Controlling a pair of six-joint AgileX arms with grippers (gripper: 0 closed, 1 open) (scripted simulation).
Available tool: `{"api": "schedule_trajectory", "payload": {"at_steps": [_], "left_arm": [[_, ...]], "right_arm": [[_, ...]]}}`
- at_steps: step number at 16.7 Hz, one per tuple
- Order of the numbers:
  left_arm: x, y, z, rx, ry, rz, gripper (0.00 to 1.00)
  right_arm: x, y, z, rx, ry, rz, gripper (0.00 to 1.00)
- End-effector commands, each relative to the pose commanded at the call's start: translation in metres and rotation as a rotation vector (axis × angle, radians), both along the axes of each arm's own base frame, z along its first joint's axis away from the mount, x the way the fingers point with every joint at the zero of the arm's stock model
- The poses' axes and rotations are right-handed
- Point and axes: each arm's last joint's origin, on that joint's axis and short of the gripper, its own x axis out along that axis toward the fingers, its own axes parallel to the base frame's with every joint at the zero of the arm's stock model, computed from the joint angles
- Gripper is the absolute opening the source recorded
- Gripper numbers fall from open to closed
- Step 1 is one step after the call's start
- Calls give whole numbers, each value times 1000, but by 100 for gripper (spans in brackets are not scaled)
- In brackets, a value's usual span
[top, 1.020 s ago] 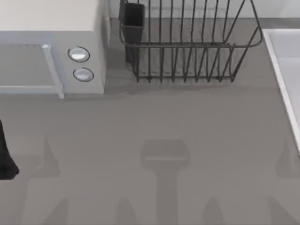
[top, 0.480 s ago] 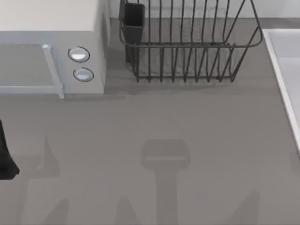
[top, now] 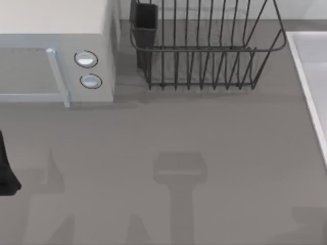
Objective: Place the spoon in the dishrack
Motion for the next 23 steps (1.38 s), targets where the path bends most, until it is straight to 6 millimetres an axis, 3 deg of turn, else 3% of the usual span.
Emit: {"api": "schedule_trajectory", "payload": {"at_steps": [7, 15, 18, 23], "left_arm": [[0, 0, 0, 0, 0, 0, 100], [0, 0, 0, 0, 0, 0, 100], [0, 0, 0, 0, 0, 0, 100], [0, 0, 0, 0, 0, 0, 100]], "right_arm": [[25, -52, -5, 151, 309, -23, 100], [27, -56, -10, 161, 324, -22, 100], [30, -58, -34, 162, 325, -24, 100], [30, -58, -90, 156, 316, -24, 100]]}}
